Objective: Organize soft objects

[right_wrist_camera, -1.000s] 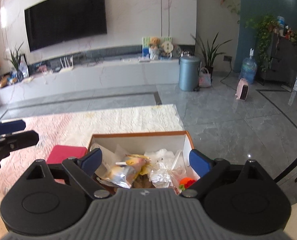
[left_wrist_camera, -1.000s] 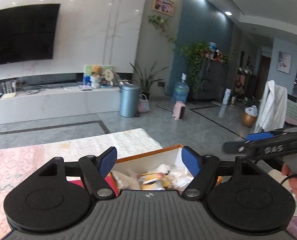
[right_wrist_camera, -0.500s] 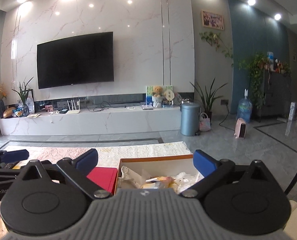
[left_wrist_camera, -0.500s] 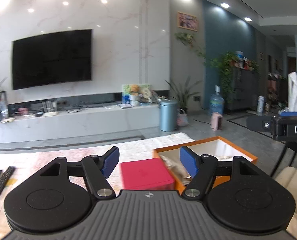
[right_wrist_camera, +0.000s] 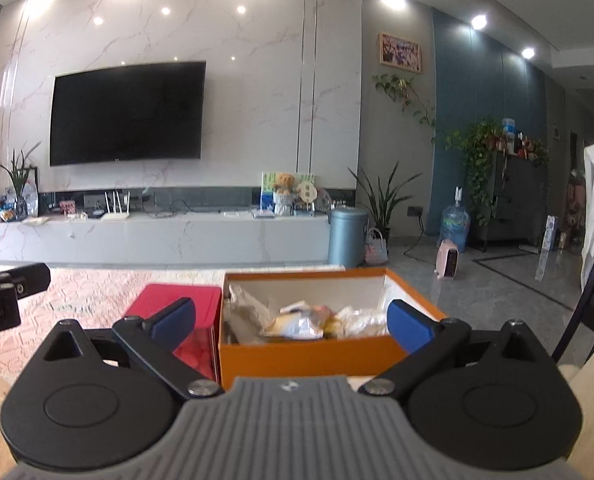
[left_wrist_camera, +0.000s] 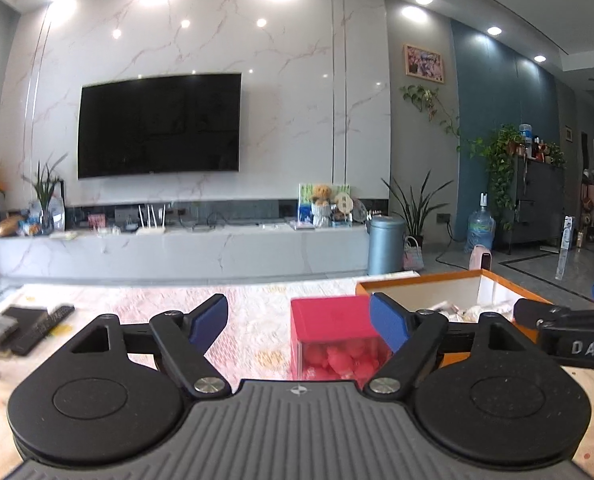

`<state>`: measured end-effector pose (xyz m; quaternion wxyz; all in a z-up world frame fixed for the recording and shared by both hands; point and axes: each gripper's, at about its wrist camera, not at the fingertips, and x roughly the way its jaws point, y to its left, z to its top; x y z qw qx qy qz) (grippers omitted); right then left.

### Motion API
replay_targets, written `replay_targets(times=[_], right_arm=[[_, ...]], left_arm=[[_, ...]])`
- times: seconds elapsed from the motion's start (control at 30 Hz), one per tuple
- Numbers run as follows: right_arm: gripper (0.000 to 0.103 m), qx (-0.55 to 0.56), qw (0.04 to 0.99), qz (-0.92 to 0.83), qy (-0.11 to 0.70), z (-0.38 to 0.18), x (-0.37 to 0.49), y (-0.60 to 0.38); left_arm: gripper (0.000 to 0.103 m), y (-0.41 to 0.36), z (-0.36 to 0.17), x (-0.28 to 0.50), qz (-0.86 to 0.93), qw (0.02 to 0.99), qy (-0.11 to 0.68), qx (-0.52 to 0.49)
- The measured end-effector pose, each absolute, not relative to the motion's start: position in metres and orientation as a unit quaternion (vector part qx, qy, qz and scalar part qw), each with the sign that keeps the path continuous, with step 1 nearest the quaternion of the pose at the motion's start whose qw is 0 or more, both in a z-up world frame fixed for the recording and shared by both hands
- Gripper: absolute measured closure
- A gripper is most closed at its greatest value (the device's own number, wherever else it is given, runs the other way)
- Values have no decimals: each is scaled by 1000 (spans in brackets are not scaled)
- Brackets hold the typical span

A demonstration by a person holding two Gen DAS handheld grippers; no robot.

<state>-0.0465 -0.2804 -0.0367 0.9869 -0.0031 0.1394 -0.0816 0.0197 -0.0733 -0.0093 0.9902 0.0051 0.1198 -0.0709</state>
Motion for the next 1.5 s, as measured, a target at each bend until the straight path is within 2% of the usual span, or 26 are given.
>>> replay_targets(times=[0.23,0.53,1.5], right_arm=[[3,28,985,-89,146,-56,-41,-284],[3,43,972,-96,209,-76,-20,-286],[3,56,971,-99,211,-75,-21,-291]], left_arm=[[4,-70,-26,23,-64,985,159,12],[4,-69,-48,32,-61,972,227,9],[4,-72,-44,27,-69,971,228,16]])
